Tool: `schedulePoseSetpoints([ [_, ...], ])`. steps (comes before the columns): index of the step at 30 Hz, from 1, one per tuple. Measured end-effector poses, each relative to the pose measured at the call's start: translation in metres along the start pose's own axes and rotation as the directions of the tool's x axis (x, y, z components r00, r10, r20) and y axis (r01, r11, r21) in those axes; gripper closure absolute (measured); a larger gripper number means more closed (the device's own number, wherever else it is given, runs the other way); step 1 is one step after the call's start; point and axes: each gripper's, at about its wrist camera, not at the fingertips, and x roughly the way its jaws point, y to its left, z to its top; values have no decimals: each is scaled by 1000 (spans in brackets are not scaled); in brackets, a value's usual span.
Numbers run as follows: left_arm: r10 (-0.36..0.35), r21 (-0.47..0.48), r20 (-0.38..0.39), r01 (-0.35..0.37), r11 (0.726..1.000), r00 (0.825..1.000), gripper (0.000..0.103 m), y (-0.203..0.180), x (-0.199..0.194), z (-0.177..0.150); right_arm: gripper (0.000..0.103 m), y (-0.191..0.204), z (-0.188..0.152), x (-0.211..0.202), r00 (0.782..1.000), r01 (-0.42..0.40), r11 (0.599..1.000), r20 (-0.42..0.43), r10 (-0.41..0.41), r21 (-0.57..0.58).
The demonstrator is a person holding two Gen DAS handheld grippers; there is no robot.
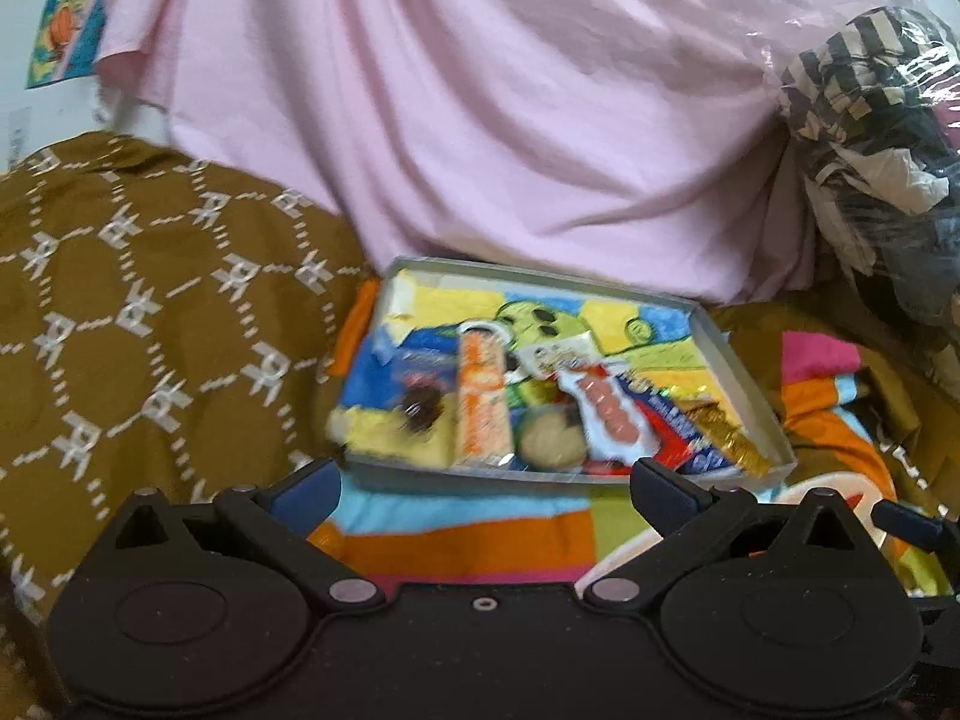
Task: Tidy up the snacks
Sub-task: 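Withdraw both open tools from the tray back over the blanket, then lower the left tool toward the tangerine while the right tool lowers over the red-topped cookie packet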
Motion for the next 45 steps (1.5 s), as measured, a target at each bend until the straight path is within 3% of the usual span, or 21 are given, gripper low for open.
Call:
schedulePoseSetpoints([
  [10,80,3,-32,-80,997,996,1,30,-48,-35,0,40,-12,-36,998,-47,998,-34,46,-50],
  [21,139,33,-90,-137,990,986,1,57,-76,-63,0,77,-39,-56,992,-54,992,-118,40,-117],
  [32,140,40,-169,-135,990,976,1,65,-72,-88,0,98,-66,-58,970,-104,985,-231,71,-135],
  [45,148,96,-205,-130,987,967,1,65,-56,-99,0,109,-74,-48,959,-123,983,-270,83,-133],
])
